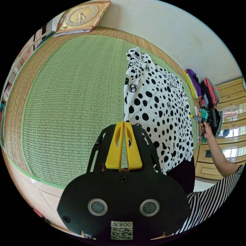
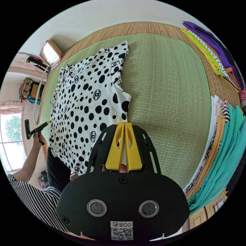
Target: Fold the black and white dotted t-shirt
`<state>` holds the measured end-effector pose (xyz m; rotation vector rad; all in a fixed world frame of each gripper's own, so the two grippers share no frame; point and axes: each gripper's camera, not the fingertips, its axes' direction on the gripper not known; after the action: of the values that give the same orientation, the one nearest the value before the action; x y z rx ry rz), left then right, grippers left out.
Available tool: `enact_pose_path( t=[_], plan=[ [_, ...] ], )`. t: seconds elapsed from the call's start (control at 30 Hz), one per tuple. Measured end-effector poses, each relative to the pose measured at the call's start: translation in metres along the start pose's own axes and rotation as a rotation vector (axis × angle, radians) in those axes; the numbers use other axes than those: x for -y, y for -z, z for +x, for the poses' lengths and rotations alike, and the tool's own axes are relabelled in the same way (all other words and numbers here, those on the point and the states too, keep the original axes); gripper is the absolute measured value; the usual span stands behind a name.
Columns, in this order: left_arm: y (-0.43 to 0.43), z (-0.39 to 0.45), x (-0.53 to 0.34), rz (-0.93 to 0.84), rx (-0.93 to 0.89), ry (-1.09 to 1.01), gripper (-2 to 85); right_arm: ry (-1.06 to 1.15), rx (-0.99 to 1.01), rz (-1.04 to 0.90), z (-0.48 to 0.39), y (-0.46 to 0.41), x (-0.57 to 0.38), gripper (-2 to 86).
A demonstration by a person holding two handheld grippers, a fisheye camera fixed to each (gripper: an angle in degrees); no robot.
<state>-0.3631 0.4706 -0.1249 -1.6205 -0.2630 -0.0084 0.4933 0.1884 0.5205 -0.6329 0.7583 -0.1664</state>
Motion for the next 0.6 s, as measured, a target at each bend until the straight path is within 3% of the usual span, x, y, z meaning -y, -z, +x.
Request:
enact_pose_path(
  t=[0.27,0.6],
  plan=[
    [0.013,0.002,-0.060,-0.047,-0.078,-0.017,4.7,-0.016,0.086,0.038,0.006,0.008,-0.053,0.8],
    [0.010,-0.024,-0.096,-0.099,-0.085,0.065,0.8,-0.113,0.229,0.011,0.018,-0.008,-0.151,5.0]
  ],
)
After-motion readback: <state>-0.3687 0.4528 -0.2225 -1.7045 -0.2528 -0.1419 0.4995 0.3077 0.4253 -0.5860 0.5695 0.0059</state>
